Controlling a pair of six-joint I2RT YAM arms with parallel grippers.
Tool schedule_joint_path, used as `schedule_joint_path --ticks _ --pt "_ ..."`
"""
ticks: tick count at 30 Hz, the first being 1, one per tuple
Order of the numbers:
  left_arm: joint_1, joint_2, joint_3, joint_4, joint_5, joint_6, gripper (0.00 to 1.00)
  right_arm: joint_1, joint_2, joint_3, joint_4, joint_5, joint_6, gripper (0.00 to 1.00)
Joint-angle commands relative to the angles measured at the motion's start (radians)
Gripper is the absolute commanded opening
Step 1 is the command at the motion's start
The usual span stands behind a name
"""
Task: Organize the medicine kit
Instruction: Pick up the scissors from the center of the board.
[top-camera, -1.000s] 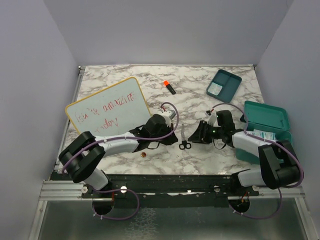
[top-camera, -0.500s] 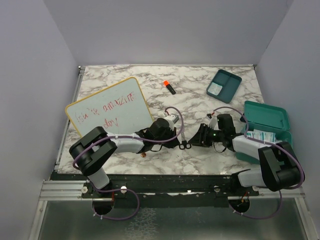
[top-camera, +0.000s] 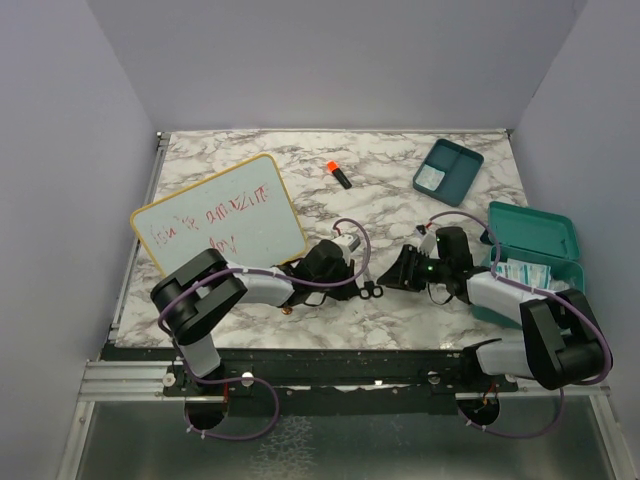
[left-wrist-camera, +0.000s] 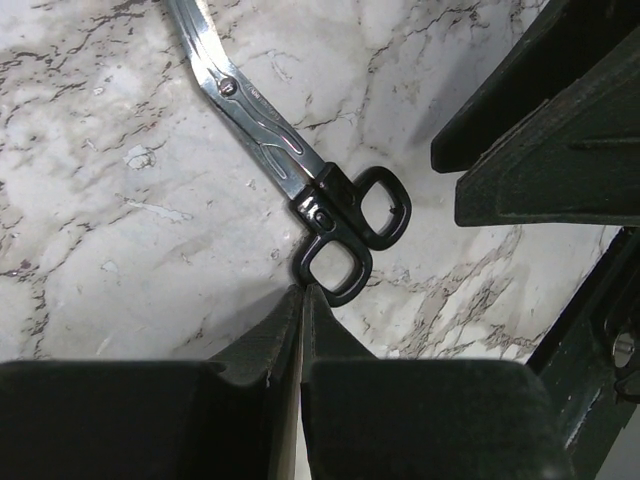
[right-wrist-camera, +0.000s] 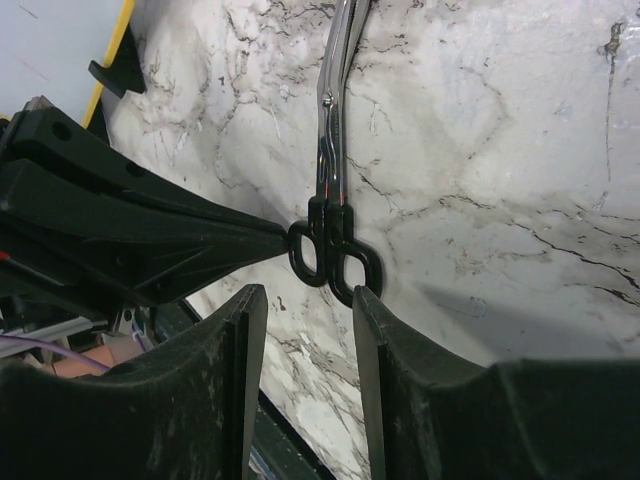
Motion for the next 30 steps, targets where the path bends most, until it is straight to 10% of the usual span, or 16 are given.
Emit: schedule_joint_path --ticks 1,30 --pt "-0.018 0.008 0.027 0.028 -0.018 -0.015 0.04 -0.003 -0.01 -0.008 0.008 0.035 0.012 0.46" --pt "-0.026 -0.014 -0.007 0.034 -0.034 -0.042 0.09 -0.002 0.047 -0.037 0.013 0.039 0.004 0.47"
